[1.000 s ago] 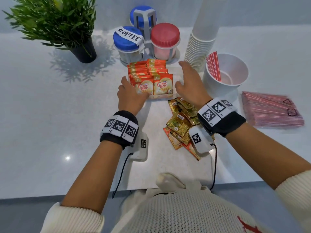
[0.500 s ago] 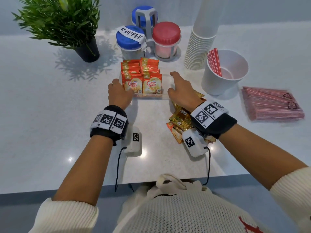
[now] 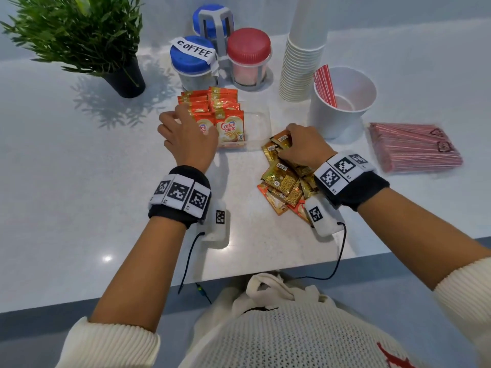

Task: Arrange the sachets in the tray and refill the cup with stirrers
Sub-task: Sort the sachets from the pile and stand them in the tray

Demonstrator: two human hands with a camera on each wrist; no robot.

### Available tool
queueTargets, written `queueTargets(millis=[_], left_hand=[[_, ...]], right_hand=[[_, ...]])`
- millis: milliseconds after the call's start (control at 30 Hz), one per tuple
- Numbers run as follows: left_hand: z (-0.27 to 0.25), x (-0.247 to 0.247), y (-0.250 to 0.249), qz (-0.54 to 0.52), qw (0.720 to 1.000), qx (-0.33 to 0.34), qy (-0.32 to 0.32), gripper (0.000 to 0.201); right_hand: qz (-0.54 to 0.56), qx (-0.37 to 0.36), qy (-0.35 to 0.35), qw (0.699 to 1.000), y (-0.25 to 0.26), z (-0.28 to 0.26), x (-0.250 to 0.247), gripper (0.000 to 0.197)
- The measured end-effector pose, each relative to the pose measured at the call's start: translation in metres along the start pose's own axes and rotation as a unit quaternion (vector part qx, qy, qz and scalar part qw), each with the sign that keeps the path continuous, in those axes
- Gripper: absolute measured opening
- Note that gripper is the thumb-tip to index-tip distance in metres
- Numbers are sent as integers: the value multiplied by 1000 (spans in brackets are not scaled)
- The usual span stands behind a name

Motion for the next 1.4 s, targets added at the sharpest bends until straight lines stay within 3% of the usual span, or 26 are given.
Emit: queueTargets(millis=[267,433,533,600,667,867,967,1033,1100,1200,1300,1400], left_hand=[[-14,23,-43,-126,983,105,81,17],[-23,39,-69,-170,965,128,151,26],[-29,55,-84,-222,940,112,235,39],[-33,62,-94,-245,926,109,266,32],[-36,64,-104,-270,914,112,280,13],[-31,67,-107,-328,909,65,248,15],[-36,73,-112,-312,896,70,310,15],[-47,81,-118,-237,889,102,378,24],[-53,87,-120,-204,885,113,402,26],[-44,88,-108,-230,900,62,365,34],[-32,85,-94,-261,910,25,322,34],[-22,77,-84,-313,907,0,283,31]], right_hand=[[6,-57,-115,992,6,-8,-14,25],[108,-115,-195,968,11,-29,-51,22],[214,-129,-175,952,14,-33,-64,17],[286,-114,-163,937,9,-32,-69,14],[331,-95,-164,925,1,-33,-74,13],[409,-50,-135,901,-24,-38,-71,13],[436,-49,-151,886,-30,-38,-74,20],[424,-64,-161,889,-24,-36,-79,15],[404,-75,-158,898,-17,-33,-81,6],[364,-83,-164,913,-13,-29,-82,12],[225,-83,-160,958,-11,-26,-73,16],[80,-69,-35,994,-7,-22,-38,33]])
Point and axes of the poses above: each hand's wrist, its own z-axis towards the middle knuckle, its own x-axis out of the palm, y = z × x, the point moved 8 cm from there along z, towards the middle knuckle, and after that the axes turned 9 degrees about z, right-handed, at the moved point
